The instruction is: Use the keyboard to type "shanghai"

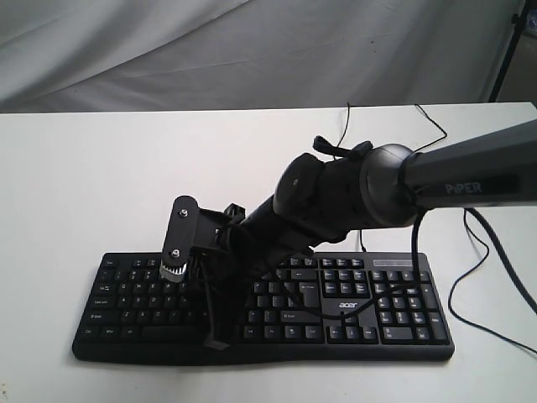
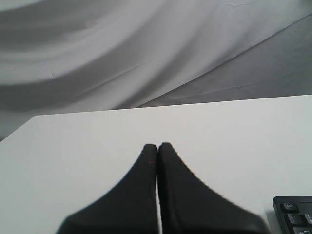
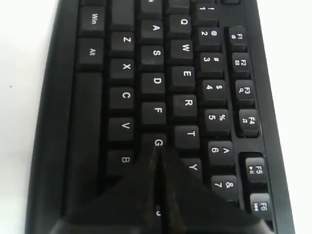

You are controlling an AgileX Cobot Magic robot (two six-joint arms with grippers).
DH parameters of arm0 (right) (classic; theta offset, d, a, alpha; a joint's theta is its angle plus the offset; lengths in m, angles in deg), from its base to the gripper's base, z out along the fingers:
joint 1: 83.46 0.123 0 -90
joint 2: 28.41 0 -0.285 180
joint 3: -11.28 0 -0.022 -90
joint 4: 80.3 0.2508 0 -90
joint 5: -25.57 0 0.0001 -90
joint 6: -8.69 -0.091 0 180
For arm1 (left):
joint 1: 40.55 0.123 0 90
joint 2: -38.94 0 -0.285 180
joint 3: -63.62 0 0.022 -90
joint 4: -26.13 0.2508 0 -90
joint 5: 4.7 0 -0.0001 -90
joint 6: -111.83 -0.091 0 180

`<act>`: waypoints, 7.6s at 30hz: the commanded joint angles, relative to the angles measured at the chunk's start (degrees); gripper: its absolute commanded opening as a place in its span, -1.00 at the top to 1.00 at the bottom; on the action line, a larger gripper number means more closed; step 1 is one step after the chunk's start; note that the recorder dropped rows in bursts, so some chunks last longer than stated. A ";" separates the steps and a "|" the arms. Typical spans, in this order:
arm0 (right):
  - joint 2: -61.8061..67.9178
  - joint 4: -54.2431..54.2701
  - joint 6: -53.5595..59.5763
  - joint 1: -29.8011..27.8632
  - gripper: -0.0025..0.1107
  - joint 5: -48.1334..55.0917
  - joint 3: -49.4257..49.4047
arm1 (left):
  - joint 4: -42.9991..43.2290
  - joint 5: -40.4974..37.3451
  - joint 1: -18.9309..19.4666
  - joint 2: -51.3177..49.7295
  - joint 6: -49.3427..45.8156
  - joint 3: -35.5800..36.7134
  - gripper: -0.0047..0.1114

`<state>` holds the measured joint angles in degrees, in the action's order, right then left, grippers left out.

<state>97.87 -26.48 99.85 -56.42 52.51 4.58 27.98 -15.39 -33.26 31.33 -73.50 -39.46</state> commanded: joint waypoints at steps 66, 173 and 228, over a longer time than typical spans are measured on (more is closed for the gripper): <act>9.93 -0.63 -10.33 7.23 0.96 -0.11 18.25 | -0.03 0.17 -0.22 -0.18 0.16 0.29 0.91; 1.83 -7.26 -8.41 -0.54 0.96 9.34 10.49 | -0.03 0.17 -0.22 -0.18 0.16 0.29 0.91; 1.78 2.06 5.64 -8.32 0.96 9.63 0.68 | -0.03 0.17 -0.22 -0.18 0.16 0.29 0.91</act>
<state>99.70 -24.19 104.81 -64.42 60.87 5.22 27.98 -15.39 -33.26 31.33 -73.50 -39.46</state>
